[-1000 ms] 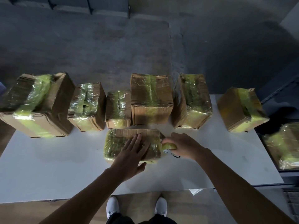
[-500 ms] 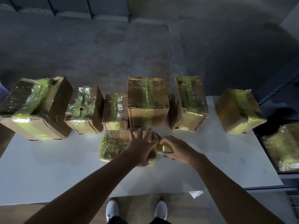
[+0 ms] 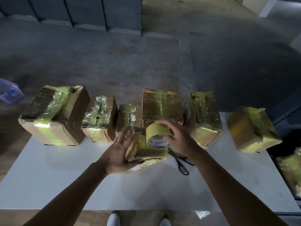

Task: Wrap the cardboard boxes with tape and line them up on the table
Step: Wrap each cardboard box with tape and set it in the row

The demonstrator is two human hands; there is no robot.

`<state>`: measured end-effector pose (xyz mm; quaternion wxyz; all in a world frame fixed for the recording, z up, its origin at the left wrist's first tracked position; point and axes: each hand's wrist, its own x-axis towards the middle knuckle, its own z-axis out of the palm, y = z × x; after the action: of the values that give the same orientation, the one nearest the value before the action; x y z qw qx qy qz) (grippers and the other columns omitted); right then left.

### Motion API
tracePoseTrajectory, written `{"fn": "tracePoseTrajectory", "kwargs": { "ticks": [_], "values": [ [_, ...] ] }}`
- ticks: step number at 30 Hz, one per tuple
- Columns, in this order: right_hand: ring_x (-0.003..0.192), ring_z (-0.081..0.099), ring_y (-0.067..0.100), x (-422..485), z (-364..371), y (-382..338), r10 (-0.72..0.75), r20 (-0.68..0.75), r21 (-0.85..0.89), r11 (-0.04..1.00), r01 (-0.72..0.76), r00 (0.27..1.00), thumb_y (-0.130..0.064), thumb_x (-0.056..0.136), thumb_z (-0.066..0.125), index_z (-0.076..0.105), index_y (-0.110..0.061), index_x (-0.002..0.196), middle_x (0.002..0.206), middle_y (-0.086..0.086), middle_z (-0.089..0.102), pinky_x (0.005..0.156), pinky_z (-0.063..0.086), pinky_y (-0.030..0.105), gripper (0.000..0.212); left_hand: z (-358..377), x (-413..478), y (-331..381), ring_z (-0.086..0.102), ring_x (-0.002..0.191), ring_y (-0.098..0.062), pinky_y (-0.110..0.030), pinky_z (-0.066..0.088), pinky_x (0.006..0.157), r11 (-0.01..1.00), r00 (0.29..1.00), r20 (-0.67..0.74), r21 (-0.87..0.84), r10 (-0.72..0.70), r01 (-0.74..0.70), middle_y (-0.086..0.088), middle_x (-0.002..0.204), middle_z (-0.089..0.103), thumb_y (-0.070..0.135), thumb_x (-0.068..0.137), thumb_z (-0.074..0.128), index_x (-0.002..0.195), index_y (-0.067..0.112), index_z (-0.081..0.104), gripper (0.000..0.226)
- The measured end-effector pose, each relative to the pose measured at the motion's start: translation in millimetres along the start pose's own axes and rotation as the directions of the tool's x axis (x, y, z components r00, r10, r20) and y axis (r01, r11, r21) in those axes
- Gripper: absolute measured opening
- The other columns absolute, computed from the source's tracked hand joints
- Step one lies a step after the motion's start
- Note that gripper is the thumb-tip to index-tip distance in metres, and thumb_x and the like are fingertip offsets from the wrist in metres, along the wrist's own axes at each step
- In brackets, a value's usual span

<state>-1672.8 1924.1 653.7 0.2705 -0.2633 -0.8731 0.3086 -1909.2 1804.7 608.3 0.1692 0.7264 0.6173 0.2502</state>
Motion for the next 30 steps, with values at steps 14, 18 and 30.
{"fn": "tracePoseTrajectory", "kwargs": {
  "ticks": [14, 18, 30],
  "values": [
    [0.060, 0.041, 0.009, 41, 11, -27, -0.092, 0.212, -0.363, 0.917, 0.166, 0.973, 0.005, 0.078, 0.067, 0.060, -0.016, 0.130, 0.084, 0.007, 0.053, 0.052, 0.037, 0.021, 0.056, -52, -26, -31, 0.014, 0.146, -0.039, -0.064, 0.026, 0.111, 0.846, 0.999, 0.032, 0.533, 0.015, -0.030, -0.023, 0.157, 0.018, 0.075, 0.076, 0.043, 0.151, 0.002, 0.021, 0.107],
    [0.064, 0.043, 0.009, 51, 24, -30, -0.125, 0.198, -0.373, 0.908, 0.193, 0.972, 0.003, 0.078, 0.068, 0.057, -0.018, 0.133, 0.088, 0.002, 0.051, 0.054, 0.035, 0.015, 0.059, -35, -1, -10, -0.014, 0.148, -0.029, -0.049, -0.004, 0.120, 0.867, 0.991, 0.128, 0.497, -0.030, -0.037, -0.010, 0.158, -0.016, 0.078, 0.073, 0.049, 0.150, 0.009, -0.015, 0.122],
    [0.101, 0.058, -0.005, 30, 17, -12, 0.082, 0.144, -0.032, 0.996, -0.078, 0.986, -0.002, 0.080, 0.062, 0.060, -0.021, 0.127, 0.117, -0.023, 0.055, 0.084, 0.046, 0.007, 0.051, -39, -18, -35, 0.015, 0.147, -0.035, -0.051, 0.017, 0.118, 0.855, 0.989, 0.148, 0.516, -0.019, -0.061, -0.018, 0.159, 0.015, 0.078, 0.080, 0.041, 0.155, 0.020, 0.009, 0.101]
  ]
}}
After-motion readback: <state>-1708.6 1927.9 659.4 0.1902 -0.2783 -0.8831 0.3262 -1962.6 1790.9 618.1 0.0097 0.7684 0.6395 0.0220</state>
